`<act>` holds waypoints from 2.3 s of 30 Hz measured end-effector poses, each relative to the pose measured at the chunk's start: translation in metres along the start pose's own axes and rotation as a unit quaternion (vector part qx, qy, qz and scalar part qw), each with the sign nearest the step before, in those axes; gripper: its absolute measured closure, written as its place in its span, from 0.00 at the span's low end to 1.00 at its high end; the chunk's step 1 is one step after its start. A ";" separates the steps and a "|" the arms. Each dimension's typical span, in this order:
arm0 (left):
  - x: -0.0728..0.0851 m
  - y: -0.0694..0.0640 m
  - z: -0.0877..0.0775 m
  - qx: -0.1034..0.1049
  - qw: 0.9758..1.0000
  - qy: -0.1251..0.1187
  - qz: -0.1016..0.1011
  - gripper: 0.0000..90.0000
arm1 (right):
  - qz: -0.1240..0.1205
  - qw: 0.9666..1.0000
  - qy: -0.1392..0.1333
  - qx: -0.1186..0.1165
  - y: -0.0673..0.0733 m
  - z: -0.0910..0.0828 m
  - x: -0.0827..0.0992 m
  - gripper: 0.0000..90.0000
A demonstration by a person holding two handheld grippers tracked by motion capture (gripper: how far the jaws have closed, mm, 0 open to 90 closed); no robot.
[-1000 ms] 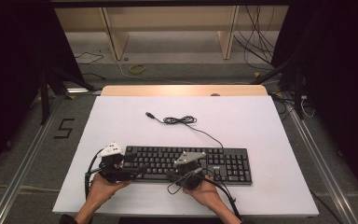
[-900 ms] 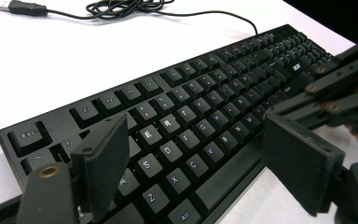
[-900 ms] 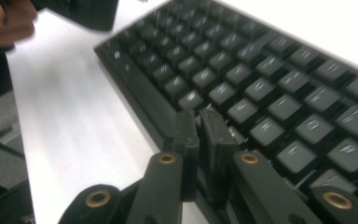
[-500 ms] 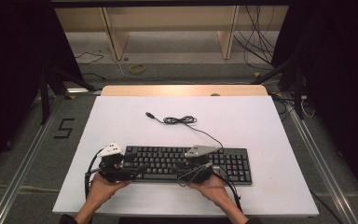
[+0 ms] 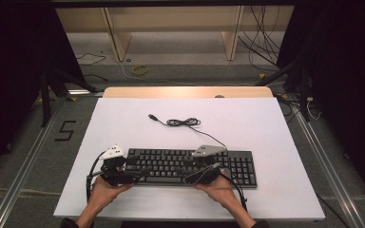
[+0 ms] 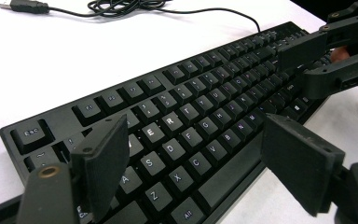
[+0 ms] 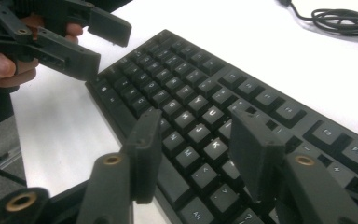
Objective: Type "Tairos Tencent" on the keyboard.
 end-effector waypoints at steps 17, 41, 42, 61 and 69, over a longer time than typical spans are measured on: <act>0.002 0.010 -0.005 -0.017 0.999 0.028 -0.034 0.51 | 0.010 1.000 -0.007 0.012 -0.006 -0.002 -0.006 0.52; 0.010 0.016 -0.007 -0.059 0.994 0.094 -0.009 0.98 | 0.000 1.000 0.018 0.013 0.001 0.038 -0.028 0.83; 0.010 0.016 -0.007 -0.060 0.994 0.097 -0.007 0.99 | -0.002 1.000 0.020 0.011 0.002 0.041 -0.029 0.85; 0.012 0.018 -0.004 -0.067 0.990 0.120 -0.007 0.99 | -0.007 0.998 0.063 0.015 0.003 0.080 -0.034 1.00; 0.012 0.018 -0.004 -0.067 0.990 0.121 -0.008 0.99 | -0.005 0.998 0.067 0.016 0.002 0.084 -0.034 1.00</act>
Point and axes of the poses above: each handheld gripper's, and its own axes: z roughly forward along the jaws, x roughly out of its underside, y roughly to its left, the point moved 1 cm from there along z, roughly forward along the jaws, and after that the axes turned 4 degrees about -x, right-handed, at the moved point
